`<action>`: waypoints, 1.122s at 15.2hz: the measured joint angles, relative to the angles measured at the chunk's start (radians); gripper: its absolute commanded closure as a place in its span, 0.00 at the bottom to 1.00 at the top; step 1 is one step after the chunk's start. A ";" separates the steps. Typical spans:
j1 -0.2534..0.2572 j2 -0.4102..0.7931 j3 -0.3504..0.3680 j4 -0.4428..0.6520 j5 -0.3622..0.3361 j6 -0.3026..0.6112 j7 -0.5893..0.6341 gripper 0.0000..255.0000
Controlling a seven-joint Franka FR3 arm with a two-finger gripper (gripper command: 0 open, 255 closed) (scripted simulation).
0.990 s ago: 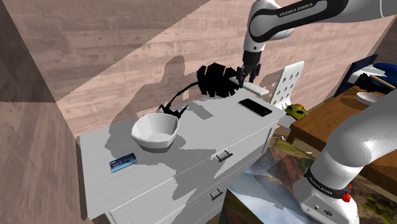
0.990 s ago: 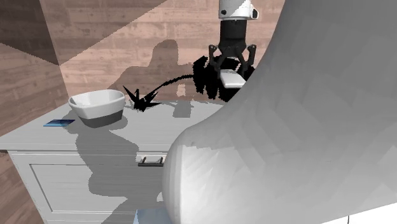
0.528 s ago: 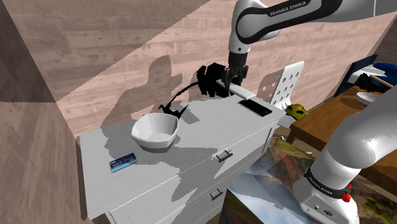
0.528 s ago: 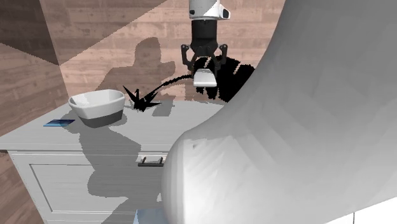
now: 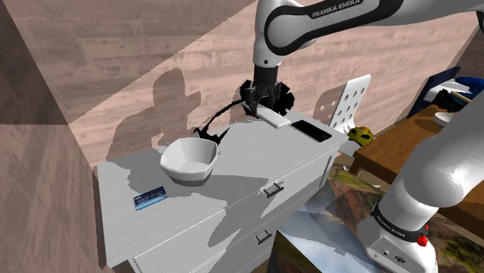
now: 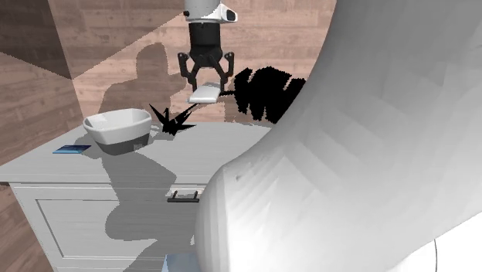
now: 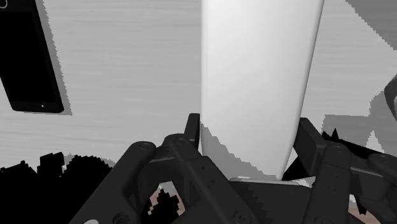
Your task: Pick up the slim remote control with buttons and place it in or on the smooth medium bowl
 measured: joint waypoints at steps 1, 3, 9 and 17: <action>0.009 0.008 0.013 0.011 0.001 -0.004 0.022 1.00; 0.025 0.055 0.042 0.060 -0.007 -0.006 0.071 1.00; 0.086 0.192 0.120 0.195 -0.044 -0.009 0.225 1.00; 0.200 0.433 0.189 0.499 -0.142 -0.094 0.422 1.00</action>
